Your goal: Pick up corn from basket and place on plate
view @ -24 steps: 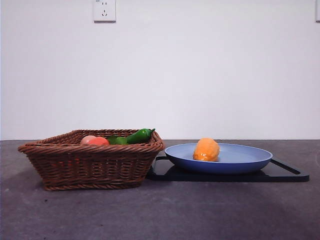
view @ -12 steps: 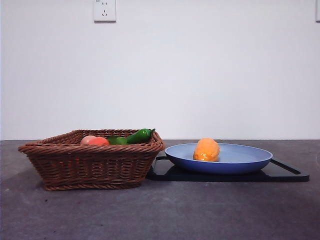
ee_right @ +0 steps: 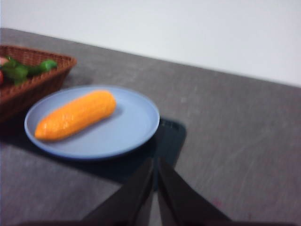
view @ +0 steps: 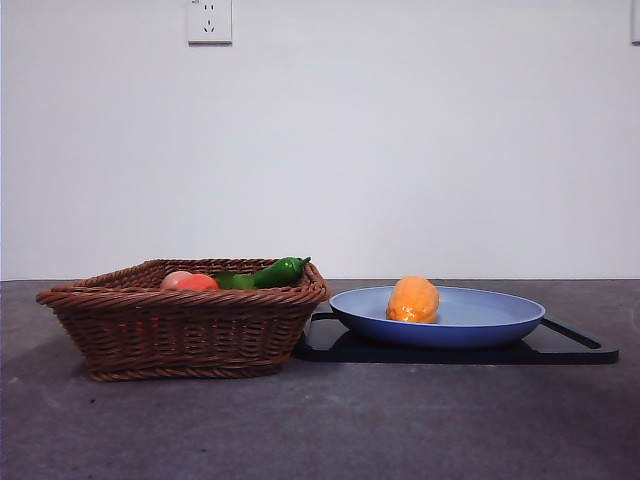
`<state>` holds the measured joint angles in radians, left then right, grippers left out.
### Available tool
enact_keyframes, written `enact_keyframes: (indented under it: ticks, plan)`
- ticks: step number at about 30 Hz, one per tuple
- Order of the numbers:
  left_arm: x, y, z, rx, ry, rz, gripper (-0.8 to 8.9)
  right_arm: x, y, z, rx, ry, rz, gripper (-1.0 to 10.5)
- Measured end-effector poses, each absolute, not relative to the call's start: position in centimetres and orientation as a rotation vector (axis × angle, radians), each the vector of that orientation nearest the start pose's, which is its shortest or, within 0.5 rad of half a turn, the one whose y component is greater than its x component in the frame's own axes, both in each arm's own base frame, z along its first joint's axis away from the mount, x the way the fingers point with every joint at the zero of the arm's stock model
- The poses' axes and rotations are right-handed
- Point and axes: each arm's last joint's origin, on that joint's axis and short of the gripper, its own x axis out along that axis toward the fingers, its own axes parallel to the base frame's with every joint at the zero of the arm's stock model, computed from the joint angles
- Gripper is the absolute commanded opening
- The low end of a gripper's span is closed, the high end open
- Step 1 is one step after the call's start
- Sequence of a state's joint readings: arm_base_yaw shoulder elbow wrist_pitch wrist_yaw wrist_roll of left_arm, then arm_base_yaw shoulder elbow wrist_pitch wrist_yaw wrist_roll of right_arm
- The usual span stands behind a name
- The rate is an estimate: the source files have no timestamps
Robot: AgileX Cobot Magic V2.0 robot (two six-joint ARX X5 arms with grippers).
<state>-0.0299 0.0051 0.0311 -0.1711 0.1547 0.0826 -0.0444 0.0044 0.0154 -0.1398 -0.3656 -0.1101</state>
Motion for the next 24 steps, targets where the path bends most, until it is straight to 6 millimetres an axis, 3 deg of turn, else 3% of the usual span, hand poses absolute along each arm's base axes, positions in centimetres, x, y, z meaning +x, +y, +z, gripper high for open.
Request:
enact_keyframes:
  ticks: [24]
  plan:
    - [9.45, -0.73, 15.73, 0.074, 0.137, -0.190, 0.03, 9.45, 0.62, 15.44, -0.068, 0.121, 0.327, 0.0]
